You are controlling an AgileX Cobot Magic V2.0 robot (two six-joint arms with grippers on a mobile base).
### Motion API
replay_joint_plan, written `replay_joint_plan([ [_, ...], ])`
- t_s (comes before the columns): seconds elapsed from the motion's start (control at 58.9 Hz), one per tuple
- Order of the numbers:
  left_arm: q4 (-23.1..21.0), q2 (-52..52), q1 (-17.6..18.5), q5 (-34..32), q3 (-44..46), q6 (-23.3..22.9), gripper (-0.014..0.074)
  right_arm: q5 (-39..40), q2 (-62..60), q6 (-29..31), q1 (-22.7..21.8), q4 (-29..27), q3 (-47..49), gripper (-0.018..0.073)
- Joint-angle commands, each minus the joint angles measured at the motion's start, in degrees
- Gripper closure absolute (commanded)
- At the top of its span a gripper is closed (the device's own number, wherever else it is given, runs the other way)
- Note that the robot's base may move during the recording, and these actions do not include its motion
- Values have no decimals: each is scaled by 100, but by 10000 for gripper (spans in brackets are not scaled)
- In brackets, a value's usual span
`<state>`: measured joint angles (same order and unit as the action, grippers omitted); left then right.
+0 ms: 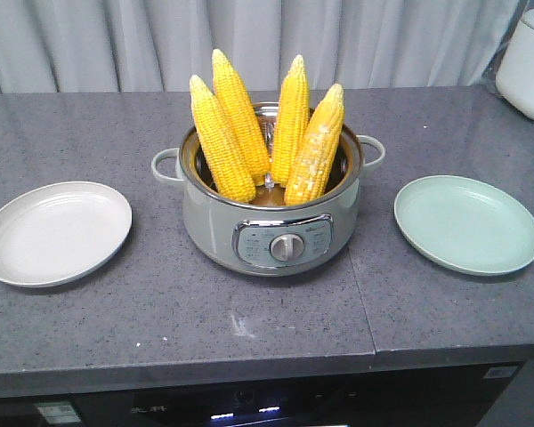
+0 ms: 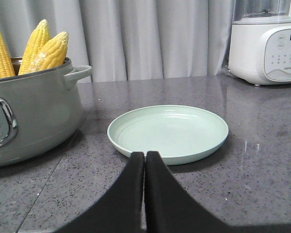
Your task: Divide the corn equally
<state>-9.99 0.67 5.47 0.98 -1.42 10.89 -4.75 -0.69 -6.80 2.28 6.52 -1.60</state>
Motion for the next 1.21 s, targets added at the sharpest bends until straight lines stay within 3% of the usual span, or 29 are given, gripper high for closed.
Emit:
replay_joint_plan([
  [0.0,-55,81,46,-406,129,-42,602,434,-30,47,-35,50,-107,561],
  [1.188,-55,81,46,-406,129,-42,602,439,-30,47,-35,50,-107,561],
])
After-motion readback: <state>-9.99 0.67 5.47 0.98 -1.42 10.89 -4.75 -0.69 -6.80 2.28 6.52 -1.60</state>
